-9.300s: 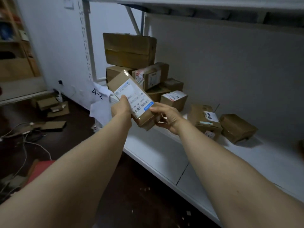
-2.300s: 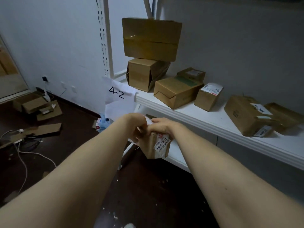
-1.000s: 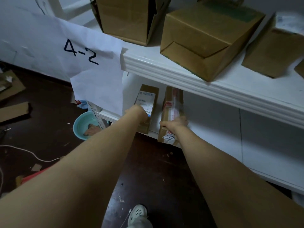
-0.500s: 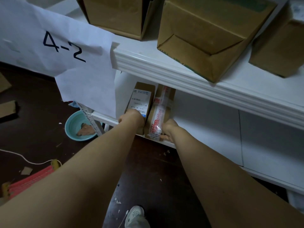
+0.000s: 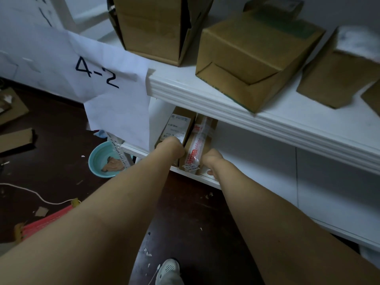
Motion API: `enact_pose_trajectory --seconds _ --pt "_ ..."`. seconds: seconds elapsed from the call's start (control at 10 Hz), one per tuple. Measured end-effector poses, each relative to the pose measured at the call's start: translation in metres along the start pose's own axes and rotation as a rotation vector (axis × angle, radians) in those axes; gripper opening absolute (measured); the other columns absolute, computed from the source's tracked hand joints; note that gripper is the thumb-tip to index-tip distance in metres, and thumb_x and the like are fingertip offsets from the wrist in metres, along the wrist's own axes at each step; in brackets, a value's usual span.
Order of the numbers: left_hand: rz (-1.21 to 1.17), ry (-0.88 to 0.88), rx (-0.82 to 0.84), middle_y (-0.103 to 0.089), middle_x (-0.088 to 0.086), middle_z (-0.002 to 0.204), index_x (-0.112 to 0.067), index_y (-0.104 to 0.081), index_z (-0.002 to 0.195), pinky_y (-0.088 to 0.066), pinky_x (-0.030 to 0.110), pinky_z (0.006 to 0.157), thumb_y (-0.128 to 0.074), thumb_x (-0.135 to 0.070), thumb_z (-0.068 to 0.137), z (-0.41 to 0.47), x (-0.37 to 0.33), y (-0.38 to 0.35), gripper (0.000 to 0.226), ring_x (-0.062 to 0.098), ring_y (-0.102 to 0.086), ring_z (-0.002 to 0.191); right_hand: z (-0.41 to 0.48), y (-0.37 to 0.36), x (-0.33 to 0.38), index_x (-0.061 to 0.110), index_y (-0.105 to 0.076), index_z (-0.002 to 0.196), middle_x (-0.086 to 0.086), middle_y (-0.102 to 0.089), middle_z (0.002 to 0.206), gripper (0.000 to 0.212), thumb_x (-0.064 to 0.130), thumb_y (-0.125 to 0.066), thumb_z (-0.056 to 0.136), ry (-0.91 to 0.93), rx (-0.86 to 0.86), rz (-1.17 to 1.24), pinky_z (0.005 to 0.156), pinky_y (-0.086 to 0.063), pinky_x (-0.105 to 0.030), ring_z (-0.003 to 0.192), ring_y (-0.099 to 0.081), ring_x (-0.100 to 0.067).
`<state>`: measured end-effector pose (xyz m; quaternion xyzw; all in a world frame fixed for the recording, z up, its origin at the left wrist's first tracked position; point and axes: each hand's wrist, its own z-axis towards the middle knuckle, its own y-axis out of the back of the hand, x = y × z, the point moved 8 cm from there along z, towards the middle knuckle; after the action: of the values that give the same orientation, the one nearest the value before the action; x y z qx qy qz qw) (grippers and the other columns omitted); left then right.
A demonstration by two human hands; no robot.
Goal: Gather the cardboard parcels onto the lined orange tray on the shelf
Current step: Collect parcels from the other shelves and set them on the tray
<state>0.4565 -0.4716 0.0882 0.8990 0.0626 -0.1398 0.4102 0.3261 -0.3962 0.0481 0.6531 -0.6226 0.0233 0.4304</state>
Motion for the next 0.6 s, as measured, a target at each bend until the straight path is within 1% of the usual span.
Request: enact_pose_trajectory --seconds 0.1,0.2,0.3,0.4,0.5,0.6 --pt "0.066 -0.039 -0.004 -0.05 0.013 0.109 0.0 -0.048 0.131 -0.043 0.03 0.099 -0.044 -0.012 0.098 -0.049 -0.012 0.017 0.035 0.023 -0.051 0.101 -0.026 0.01 0.011 0.005 -0.055 0.111 -0.011 -0.048 0.103 0.018 0.005 -0.044 0.097 0.05 0.03 -0.014 0.082 -0.046 -0.032 0.092 -0.047 -0.023" --pt "0.078 -0.116 -0.044 -0.051 0.016 0.134 0.002 -0.046 0.131 -0.042 0.03 0.101 -0.038 -0.011 0.099 -0.074 -0.02 0.024 0.035 0.027 -0.051 0.124 -0.062 0.019 0.02 0.01 -0.055 0.103 -0.012 -0.053 0.1 0.014 0.004 -0.048 0.094 0.096 0.054 -0.047 0.06 -0.044 -0.028 0.082 -0.052 -0.023" --pt "-0.006 -0.169 -0.083 -0.052 0.018 0.136 0.004 -0.049 0.13 -0.042 0.032 0.101 -0.045 -0.01 0.097 -0.122 -0.029 0.041 0.036 0.03 -0.051 0.126 -0.105 0.031 0.032 0.008 -0.058 0.102 -0.015 -0.058 0.097 0.014 0.004 -0.047 0.094 0.163 0.094 -0.058 0.053 -0.042 -0.026 0.079 -0.055 -0.027" --pt "-0.08 -0.207 -0.149 -0.052 0.02 0.136 0.005 -0.049 0.131 -0.042 0.034 0.101 -0.048 -0.007 0.096 -0.167 -0.039 0.062 0.037 0.032 -0.051 0.126 -0.148 0.054 0.048 0.006 -0.063 0.096 -0.012 -0.06 0.081 0.017 0.002 -0.047 0.093 0.258 0.076 -0.03 0.048 -0.042 -0.023 0.057 -0.052 -0.018" --pt "-0.153 -0.255 -0.246 -0.052 0.024 0.134 0.007 -0.049 0.13 -0.044 0.035 0.099 -0.047 -0.006 0.096 -0.201 -0.047 0.088 0.036 0.033 -0.052 0.125 -0.183 0.077 0.064 0.009 -0.069 0.09 -0.01 -0.059 0.07 0.016 0.002 -0.054 0.089 0.353 0.057 -0.018 0.044 -0.042 -0.021 0.051 -0.051 -0.015" --pt "-0.216 -0.283 -0.342 -0.056 0.025 0.128 0.009 -0.051 0.124 -0.047 0.033 0.085 -0.043 -0.003 0.095 -0.223 -0.056 0.111 0.032 0.035 -0.054 0.121 -0.209 0.104 0.079 0.01 -0.064 0.071 -0.012 -0.061 0.067 0.019 0.0 -0.059 0.086 0.428 0.008 0.044 0.038 -0.043 -0.02 0.051 -0.055 -0.018"
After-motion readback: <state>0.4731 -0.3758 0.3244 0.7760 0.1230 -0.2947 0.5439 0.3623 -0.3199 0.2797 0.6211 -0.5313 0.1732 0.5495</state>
